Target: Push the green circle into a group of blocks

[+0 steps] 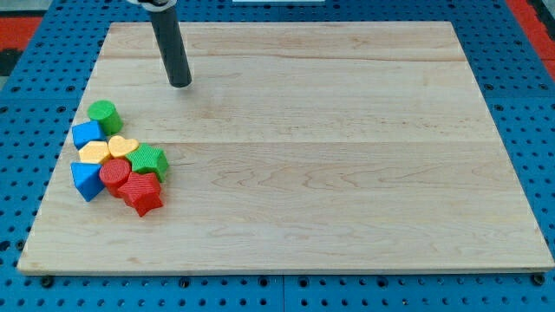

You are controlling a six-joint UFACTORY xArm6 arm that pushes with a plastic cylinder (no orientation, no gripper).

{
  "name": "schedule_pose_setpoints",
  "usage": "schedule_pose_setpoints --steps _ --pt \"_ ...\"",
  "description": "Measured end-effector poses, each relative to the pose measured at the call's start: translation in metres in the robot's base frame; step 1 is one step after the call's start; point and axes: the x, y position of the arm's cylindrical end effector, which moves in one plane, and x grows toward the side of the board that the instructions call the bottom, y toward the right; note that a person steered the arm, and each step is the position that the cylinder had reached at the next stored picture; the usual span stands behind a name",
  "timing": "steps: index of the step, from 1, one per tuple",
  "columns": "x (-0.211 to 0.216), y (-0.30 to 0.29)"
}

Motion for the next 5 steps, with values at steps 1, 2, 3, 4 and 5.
schedule_pose_setpoints --steps 1,2,3,4,5 --pt "0.028 -0.086" --pt "0.05 -0.088" --pt "0.057 -0.095" --pt "0.059 -0.109" --pt "0.068 -0.141"
